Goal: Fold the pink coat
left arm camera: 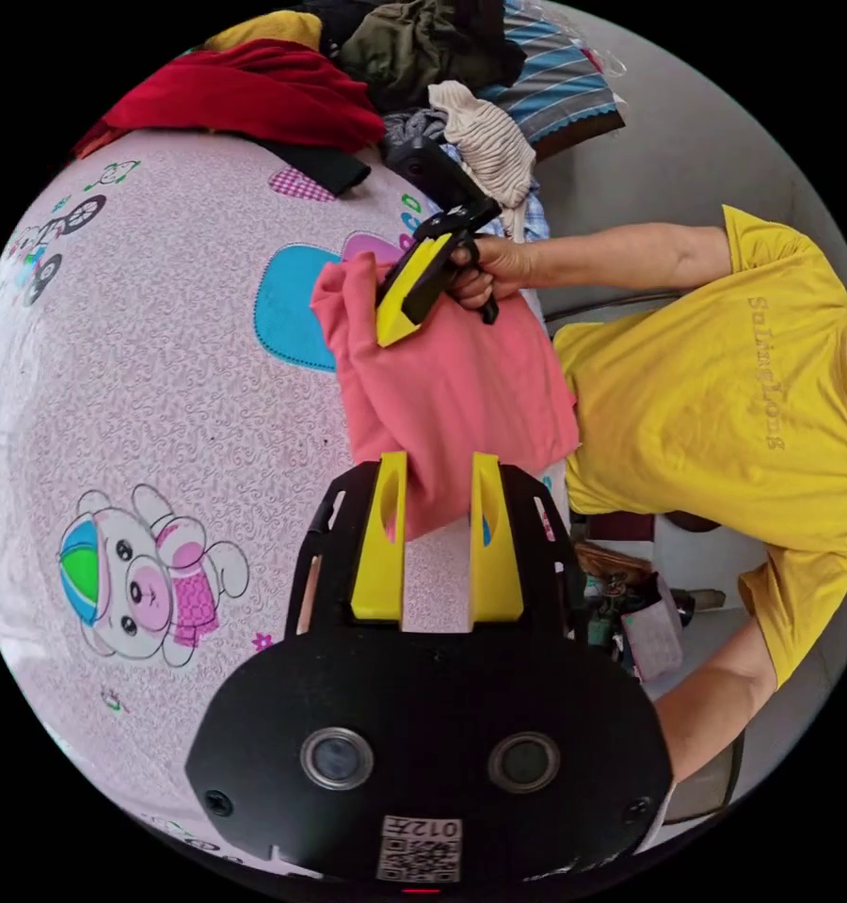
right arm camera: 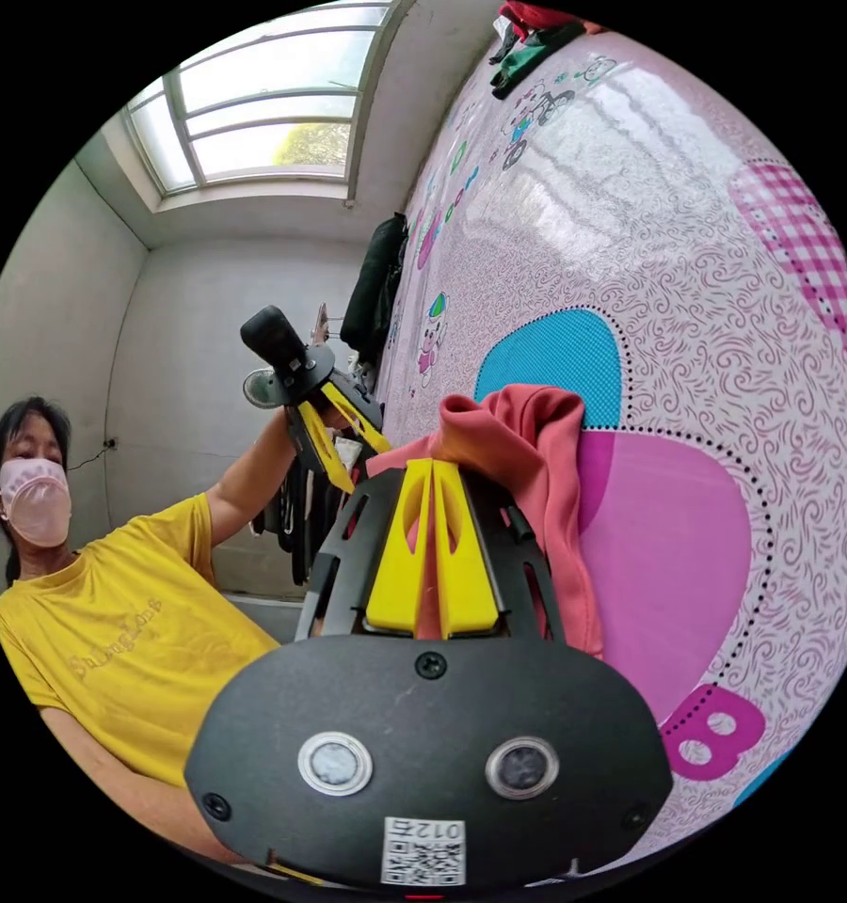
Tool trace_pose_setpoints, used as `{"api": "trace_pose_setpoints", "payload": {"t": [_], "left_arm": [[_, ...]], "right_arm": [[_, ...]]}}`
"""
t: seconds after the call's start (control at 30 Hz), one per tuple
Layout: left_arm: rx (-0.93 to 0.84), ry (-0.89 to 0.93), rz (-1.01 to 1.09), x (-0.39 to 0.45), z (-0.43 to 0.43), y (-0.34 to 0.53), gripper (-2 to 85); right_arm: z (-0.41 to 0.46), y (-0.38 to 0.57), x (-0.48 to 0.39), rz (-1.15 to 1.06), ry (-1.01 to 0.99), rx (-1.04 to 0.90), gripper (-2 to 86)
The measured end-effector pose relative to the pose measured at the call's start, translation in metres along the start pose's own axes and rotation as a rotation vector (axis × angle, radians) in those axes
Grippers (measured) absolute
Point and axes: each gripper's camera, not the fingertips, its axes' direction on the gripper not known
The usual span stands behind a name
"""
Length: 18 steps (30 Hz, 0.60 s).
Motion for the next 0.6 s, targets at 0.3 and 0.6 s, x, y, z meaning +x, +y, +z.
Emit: {"api": "trace_pose_setpoints", "payload": {"t": [0.3, 0.6], "left_arm": [[-0.037, 0.072, -0.099, -0.039, 0.036, 0.003, 2.3], [0.075, 0.091, -0.264, -0.051, 0.061, 0.012, 0.6]], "right_arm": [[-0.007, -0.011, -0.009, 0.008, 0.051, 0.012, 0.5], [-0.019, -0.025, -0.046, -0.044, 0.147, 0.036, 0.5]]}}
